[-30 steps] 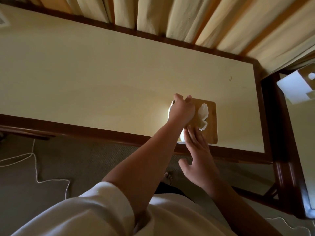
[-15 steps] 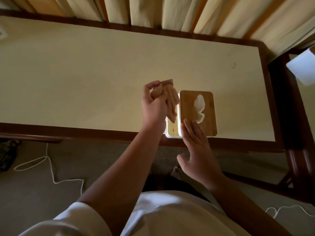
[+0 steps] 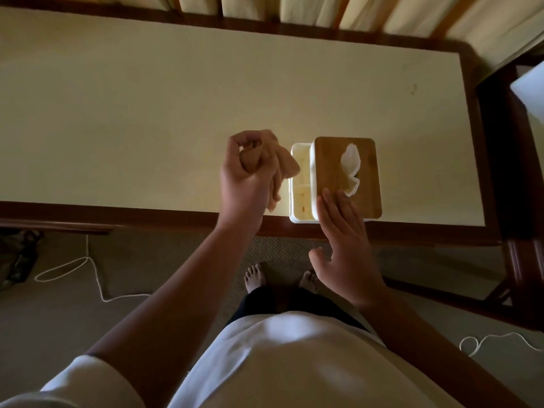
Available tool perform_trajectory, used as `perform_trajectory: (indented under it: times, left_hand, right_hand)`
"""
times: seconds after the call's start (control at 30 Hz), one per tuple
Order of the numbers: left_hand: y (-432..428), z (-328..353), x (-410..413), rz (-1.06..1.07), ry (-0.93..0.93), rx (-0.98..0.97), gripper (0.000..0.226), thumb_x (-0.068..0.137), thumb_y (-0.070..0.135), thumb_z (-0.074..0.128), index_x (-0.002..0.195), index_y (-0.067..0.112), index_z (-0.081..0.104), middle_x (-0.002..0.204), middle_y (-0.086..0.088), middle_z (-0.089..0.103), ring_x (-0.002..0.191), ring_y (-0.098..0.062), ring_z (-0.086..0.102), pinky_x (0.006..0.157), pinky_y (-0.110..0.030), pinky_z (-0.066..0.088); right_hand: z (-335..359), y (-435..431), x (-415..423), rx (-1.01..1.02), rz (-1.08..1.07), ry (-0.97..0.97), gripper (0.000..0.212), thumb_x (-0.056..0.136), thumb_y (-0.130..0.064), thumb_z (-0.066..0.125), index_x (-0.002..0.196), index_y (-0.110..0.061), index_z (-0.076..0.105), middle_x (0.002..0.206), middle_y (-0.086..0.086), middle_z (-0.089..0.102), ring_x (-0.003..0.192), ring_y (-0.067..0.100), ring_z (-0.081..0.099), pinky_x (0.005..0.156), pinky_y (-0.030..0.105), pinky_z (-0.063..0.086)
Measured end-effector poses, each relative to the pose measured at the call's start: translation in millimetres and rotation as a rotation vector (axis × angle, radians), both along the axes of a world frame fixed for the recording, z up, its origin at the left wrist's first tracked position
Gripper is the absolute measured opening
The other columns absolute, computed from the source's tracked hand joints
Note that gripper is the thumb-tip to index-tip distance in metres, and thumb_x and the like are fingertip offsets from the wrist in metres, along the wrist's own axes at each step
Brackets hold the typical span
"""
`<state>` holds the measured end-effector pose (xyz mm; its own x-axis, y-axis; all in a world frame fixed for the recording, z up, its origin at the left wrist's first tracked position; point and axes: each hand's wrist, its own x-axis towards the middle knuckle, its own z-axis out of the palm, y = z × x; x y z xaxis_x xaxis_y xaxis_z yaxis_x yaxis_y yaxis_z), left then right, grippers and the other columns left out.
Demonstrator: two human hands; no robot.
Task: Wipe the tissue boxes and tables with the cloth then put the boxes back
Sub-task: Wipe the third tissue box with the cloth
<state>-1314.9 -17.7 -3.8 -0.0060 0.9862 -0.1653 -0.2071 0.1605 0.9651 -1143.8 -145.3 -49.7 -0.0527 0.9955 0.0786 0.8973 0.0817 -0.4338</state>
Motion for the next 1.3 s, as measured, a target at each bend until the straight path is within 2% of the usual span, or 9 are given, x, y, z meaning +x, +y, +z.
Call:
perform_trajectory:
  times: [0.17,0.23,0.33,0.53,0.63,0.73,0.87,1.03,1.3]
  left_hand:
    - [13,-12,29,-0.148,0.107,0.234,0.046,0.097,-0.013,0.054,0.133,0.006,0.033,0.091,-0.025,0.068,0.063,-0.029,0.065,0.061,-0.056,0.057]
    - [22,-27,34,-0.311,0.557,0.357,0.038,0.102,0.006,0.058,0.137,0.013,0.043,0.105,-0.01,0.072,0.092,-0.028,0.073,0.086,-0.064,0.056]
    - [30,-45,27,-0.387,1.288,0.495,0.034,0.101,0.038,0.064,0.132,0.026,0.065,0.132,-0.006,0.058,0.136,-0.024,0.054,0.115,-0.079,0.023]
    - [50,-8,51,-0.895,1.537,-0.005,0.038,0.106,0.048,0.045,0.133,0.029,0.065,0.136,0.001,0.061,0.13,-0.027,0.056,0.119,-0.069,0.027]
    - [72,-25,65,-1.105,1.583,-0.221,0.048,0.094,0.048,0.046,0.137,0.035,0.063,0.133,0.008,0.066,0.124,-0.028,0.061,0.105,-0.056,0.049]
    - [86,-26,68,-1.23,1.566,-0.254,0.033,0.091,0.037,0.048,0.104,0.02,0.073,0.094,0.001,0.072,0.091,-0.022,0.07,0.093,-0.044,0.058]
    - [87,-24,67,-1.206,1.516,-0.167,0.027,0.101,0.03,0.05,0.081,0.017,0.063,0.088,-0.001,0.073,0.081,-0.019,0.069,0.092,-0.04,0.06]
    - [76,-37,63,-1.037,1.608,-0.113,0.029,0.103,0.052,0.043,0.1,0.032,0.063,0.094,0.01,0.061,0.097,-0.018,0.063,0.085,-0.039,0.055]
    - [90,-16,63,-1.347,1.524,-0.204,0.033,0.097,0.024,0.057,0.128,0.017,0.069,0.104,0.0,0.073,0.087,-0.02,0.073,0.097,-0.043,0.058]
  right_hand:
    - [1,1,-1,0.0,-0.002,0.008,0.091,0.082,-0.013,0.07,0.162,-0.006,0.027,0.172,0.007,0.021,0.16,0.026,0.012,0.129,0.052,0.015]
    - [1,2,-1,0.0,-0.001,0.002,0.091,0.082,-0.012,0.07,0.162,-0.006,0.026,0.172,0.007,0.02,0.16,0.026,0.012,0.128,0.053,0.016]
    - [1,2,-1,-0.002,0.0,-0.005,0.091,0.082,-0.012,0.07,0.162,-0.006,0.027,0.171,0.007,0.021,0.16,0.026,0.012,0.127,0.056,0.019]
    - [1,3,-3,0.026,-0.012,0.023,0.083,0.082,-0.011,0.062,0.16,-0.004,0.033,0.17,0.008,0.027,0.16,0.026,0.015,0.126,0.055,0.021]
    - [1,4,-1,0.019,-0.008,0.033,0.082,0.082,-0.012,0.06,0.159,-0.003,0.034,0.169,0.009,0.027,0.16,0.026,0.014,0.127,0.054,0.021]
    - [1,4,-1,0.007,-0.011,0.026,0.082,0.083,-0.013,0.059,0.16,-0.004,0.033,0.17,0.009,0.026,0.16,0.026,0.013,0.127,0.055,0.02]
    - [2,4,-3,-0.006,-0.022,-0.002,0.084,0.084,-0.013,0.064,0.161,-0.005,0.031,0.171,0.007,0.022,0.161,0.025,0.009,0.13,0.05,0.015]
    - [0,4,-3,-0.014,-0.019,-0.012,0.083,0.086,-0.015,0.061,0.162,-0.006,0.03,0.172,0.006,0.022,0.161,0.024,0.009,0.13,0.049,0.013]
    - [-1,4,-3,-0.011,-0.022,-0.005,0.083,0.086,-0.015,0.063,0.161,-0.005,0.031,0.171,0.007,0.022,0.161,0.024,0.009,0.13,0.049,0.012]
